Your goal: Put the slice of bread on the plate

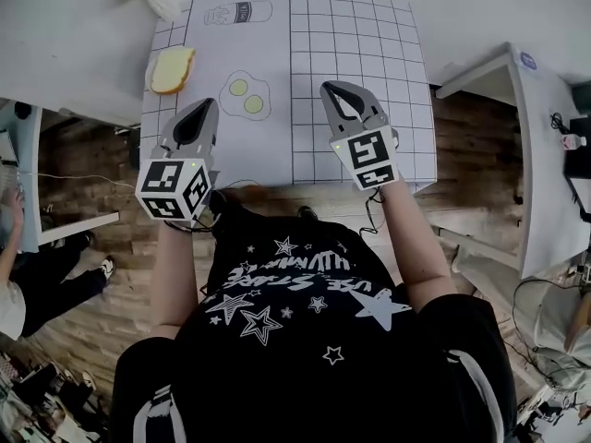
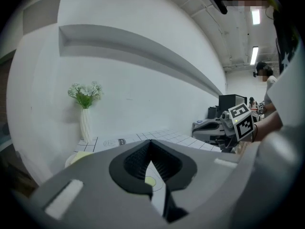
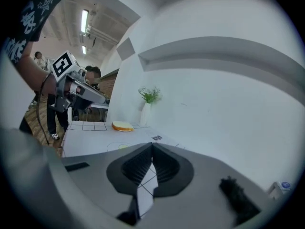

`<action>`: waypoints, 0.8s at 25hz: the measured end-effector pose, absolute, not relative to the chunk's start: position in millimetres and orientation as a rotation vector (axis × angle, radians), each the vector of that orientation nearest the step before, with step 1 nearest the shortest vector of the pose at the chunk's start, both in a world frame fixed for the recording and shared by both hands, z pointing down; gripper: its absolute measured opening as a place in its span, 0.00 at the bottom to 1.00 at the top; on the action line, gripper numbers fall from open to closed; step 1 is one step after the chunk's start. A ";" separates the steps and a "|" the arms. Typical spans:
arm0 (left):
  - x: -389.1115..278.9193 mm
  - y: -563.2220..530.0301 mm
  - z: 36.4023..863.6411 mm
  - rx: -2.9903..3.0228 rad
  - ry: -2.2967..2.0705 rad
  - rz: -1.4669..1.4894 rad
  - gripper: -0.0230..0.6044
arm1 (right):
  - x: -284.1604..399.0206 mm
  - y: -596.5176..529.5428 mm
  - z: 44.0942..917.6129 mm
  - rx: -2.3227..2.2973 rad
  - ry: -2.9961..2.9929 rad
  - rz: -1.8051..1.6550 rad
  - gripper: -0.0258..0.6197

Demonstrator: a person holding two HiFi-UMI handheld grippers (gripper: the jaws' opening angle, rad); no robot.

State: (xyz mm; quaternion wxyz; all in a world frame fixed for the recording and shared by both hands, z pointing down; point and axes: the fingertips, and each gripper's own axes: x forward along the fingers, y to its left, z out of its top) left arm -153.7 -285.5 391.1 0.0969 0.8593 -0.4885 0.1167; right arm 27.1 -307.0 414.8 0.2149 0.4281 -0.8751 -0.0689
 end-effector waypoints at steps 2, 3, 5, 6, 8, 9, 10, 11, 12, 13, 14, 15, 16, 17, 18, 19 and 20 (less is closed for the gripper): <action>-139.3 -269.5 385.5 2.518 -1.494 0.319 0.05 | 45.2 -295.5 413.1 1.157 -2.448 -0.193 0.06; -131.4 -261.1 383.9 2.505 -1.508 0.305 0.05 | 54.1 -290.9 412.8 1.146 -2.452 -0.194 0.06; -115.2 -245.0 382.8 2.483 -1.513 0.281 0.05 | 70.1 -284.7 412.0 1.139 -2.462 -0.181 0.06; -107.7 -237.0 383.3 2.476 -1.508 0.279 0.05 | 76.5 -282.0 411.0 1.142 -2.473 -0.165 0.06; -96.2 -221.6 385.8 2.468 -1.500 0.296 0.05 | 86.1 -275.8 407.4 1.157 -2.500 -0.134 0.06; -92.5 -215.6 387.1 2.466 -1.501 0.306 0.05 | 89.5 -272.4 405.2 1.165 -2.510 -0.129 0.06; -89.6 -211.0 388.2 2.465 -1.502 0.313 0.05 | 92.2 -269.0 403.2 1.171 -2.516 -0.131 0.06; -87.2 -207.5 388.8 2.466 -1.503 0.317 0.05 | 94.0 -265.6 401.5 1.173 -2.522 -0.134 0.06; -84.7 -204.4 388.8 2.469 -1.502 0.318 0.05 | 95.3 -262.1 400.5 1.173 -2.526 -0.136 0.06; -82.1 -201.3 388.3 2.474 -1.500 0.316 0.05 | 96.4 -258.5 400.1 1.172 -2.530 -0.136 0.06; -79.4 -197.5 387.6 2.480 -1.497 0.311 0.05 | 97.6 -254.9 399.9 1.171 -2.531 -0.135 0.06; -77.0 -192.7 386.8 2.483 -1.496 0.303 0.05 | 98.7 -251.5 399.8 1.170 -2.531 -0.134 0.06; -75.4 -186.7 386.3 2.482 -1.496 0.293 0.05 | 99.3 -248.3 399.4 1.168 -2.532 -0.133 0.06; -74.6 -179.7 386.0 2.479 -1.499 0.286 0.05 | 99.5 -244.9 398.7 1.167 -2.532 -0.129 0.06; -74.5 -171.8 385.9 2.476 -1.501 0.283 0.05 | 99.1 -240.8 397.8 1.166 -2.533 -0.125 0.06; -74.6 -163.5 385.9 2.476 -1.500 0.285 0.05 | 98.5 -235.9 396.8 1.167 -2.533 -0.120 0.06; -74.7 -154.9 385.8 2.478 -1.499 0.289 0.05 | 97.6 -229.9 395.7 1.167 -2.532 -0.118 0.06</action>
